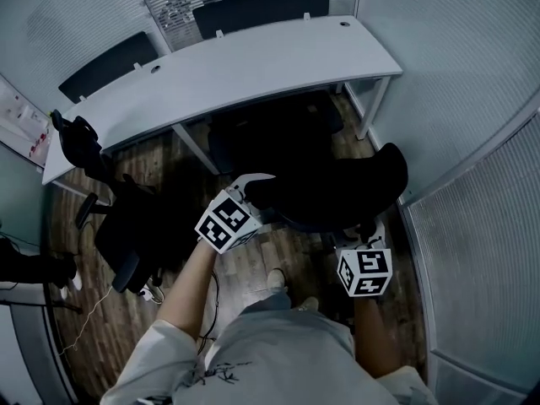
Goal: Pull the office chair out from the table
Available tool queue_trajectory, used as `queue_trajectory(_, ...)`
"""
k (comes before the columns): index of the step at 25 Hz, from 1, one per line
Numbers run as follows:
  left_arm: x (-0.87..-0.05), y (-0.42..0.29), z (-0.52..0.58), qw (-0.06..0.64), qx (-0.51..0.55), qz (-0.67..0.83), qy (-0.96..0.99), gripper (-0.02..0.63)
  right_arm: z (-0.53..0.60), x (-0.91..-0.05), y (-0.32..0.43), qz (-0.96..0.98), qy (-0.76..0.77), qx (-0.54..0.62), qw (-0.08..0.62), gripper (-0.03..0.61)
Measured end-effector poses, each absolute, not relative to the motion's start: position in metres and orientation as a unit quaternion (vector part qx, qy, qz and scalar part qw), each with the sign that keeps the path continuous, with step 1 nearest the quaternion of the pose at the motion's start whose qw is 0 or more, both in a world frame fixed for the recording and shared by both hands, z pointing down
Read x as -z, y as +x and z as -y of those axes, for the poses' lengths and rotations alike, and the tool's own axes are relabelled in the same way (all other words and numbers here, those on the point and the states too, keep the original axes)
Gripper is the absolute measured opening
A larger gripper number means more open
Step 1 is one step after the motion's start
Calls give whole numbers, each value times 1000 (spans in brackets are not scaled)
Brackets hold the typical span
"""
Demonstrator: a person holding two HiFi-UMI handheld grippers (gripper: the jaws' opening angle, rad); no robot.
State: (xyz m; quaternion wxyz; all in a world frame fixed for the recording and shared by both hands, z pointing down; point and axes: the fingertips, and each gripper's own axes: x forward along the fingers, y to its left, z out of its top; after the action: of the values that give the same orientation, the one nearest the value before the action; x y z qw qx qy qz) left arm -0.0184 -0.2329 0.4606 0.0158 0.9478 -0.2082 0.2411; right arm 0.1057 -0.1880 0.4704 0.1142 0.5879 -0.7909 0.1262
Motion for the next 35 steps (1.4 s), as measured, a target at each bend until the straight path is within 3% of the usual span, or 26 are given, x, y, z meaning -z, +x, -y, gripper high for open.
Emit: queue_trajectory(35,-458,7,100,3,-239,276,931,196,71,-470,152,806,565,-129,122,291)
